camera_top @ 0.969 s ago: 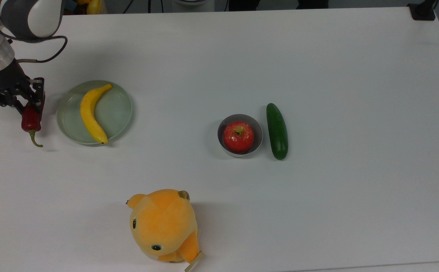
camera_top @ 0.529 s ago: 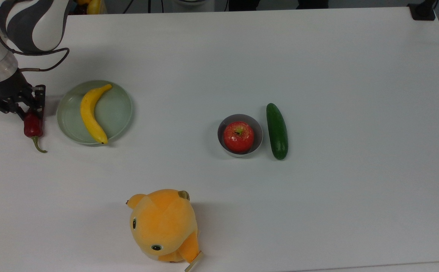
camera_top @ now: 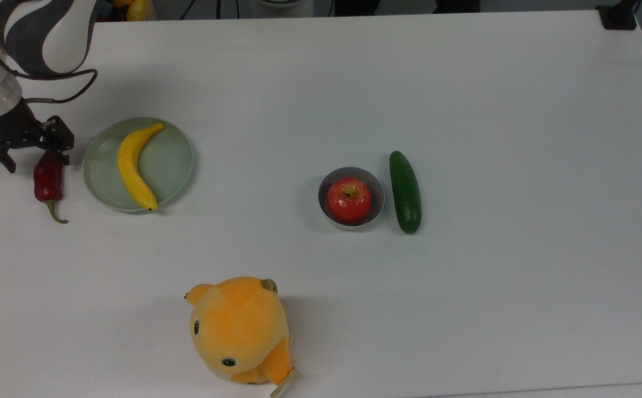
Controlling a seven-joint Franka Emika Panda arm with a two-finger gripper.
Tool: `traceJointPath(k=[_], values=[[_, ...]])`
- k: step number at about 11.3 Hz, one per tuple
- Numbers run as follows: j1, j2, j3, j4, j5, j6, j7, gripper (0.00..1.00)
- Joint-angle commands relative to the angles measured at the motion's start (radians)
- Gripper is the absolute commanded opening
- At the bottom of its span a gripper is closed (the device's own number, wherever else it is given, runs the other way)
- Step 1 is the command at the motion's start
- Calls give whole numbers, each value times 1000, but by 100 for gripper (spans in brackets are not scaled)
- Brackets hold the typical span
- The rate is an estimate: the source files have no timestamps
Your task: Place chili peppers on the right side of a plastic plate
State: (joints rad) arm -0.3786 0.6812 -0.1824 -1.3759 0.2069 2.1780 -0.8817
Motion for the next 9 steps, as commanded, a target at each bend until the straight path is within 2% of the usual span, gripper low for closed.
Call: traceJointPath(k=[1, 3, 4, 6, 9], values=[[12, -75, -2, -25, -1, 13, 108, 100], [15, -141, -2, -25, -9, -23, 254, 100], [41, -187, -8, -26, -11, -64, 309, 100], [102, -288, -58, -28, -6, -191, 444, 100], [161, -431, -58, -28, -1, -311, 671, 100]])
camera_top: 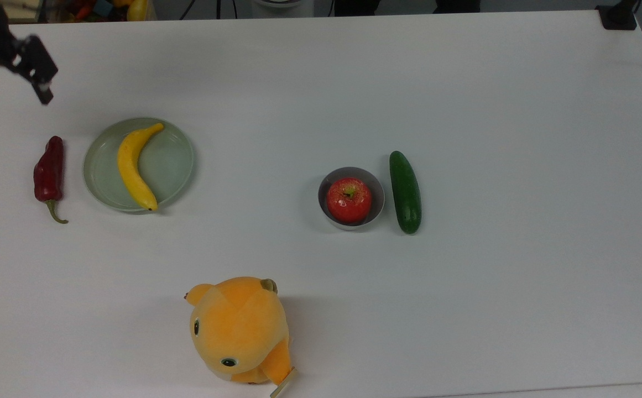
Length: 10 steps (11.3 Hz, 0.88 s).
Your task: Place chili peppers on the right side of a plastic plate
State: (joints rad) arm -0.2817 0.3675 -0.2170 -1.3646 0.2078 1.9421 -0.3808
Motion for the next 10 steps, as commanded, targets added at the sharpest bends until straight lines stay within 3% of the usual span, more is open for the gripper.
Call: traceJointPath(k=[1, 4, 7, 10], values=[[74, -157, -15, -39, 1, -113, 253, 100], [172, -254, -9, -45, 1, -238, 411, 100], [199, -343, 89, -62, -13, -311, 564, 100], [278, -433, 138, -146, -14, -344, 637, 100]])
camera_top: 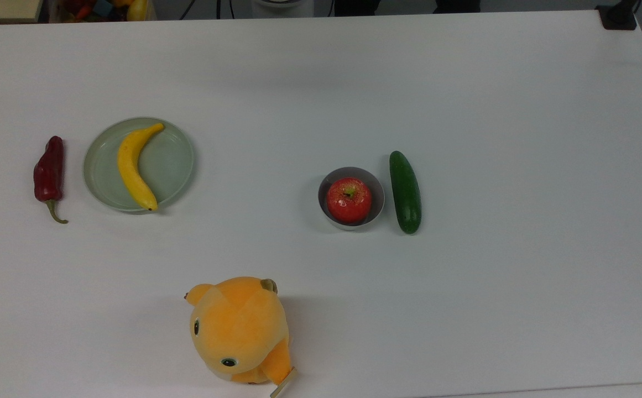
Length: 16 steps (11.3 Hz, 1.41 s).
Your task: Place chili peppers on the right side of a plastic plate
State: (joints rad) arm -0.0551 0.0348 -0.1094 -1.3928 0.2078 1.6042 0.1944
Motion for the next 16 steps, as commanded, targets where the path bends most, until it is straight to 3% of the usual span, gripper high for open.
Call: traceJointPath(k=[1, 3, 5, 7, 9, 12, 16], values=[[52, -123, 72, -147, -16, -6, 83, 100], [60, -142, 137, -192, -37, -6, 92, 100], [102, -141, 183, -247, -144, 6, 88, 100], [120, -131, 183, -281, -211, 37, 50, 100], [107, -122, 175, -320, -220, 133, -63, 100], [107, -96, 139, -298, -208, 168, -165, 100], [136, -101, 94, -291, -205, 154, -185, 100]])
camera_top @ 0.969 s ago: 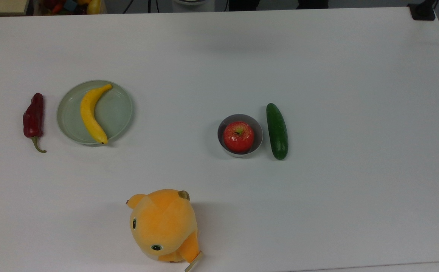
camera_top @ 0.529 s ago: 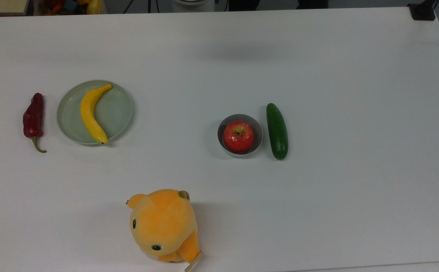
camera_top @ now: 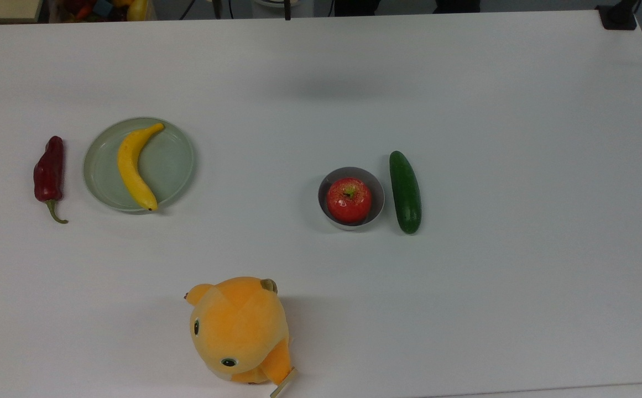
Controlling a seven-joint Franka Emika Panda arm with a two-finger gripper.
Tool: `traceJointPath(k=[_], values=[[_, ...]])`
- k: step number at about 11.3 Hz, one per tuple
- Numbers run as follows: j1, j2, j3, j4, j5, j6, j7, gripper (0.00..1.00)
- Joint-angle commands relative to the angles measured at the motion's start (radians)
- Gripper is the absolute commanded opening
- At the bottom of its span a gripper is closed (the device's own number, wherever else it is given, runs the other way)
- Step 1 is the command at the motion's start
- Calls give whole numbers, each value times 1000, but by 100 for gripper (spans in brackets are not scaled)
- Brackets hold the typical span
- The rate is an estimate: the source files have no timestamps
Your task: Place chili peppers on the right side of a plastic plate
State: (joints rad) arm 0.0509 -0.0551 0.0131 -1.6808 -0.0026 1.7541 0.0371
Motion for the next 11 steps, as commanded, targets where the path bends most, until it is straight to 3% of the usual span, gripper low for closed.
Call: traceJointPath(k=[1, 11], values=[[29, -12, -28, -4, 7, 4, -26, 100], [32, -12, -41, -7, 19, 5, -17, 100]])
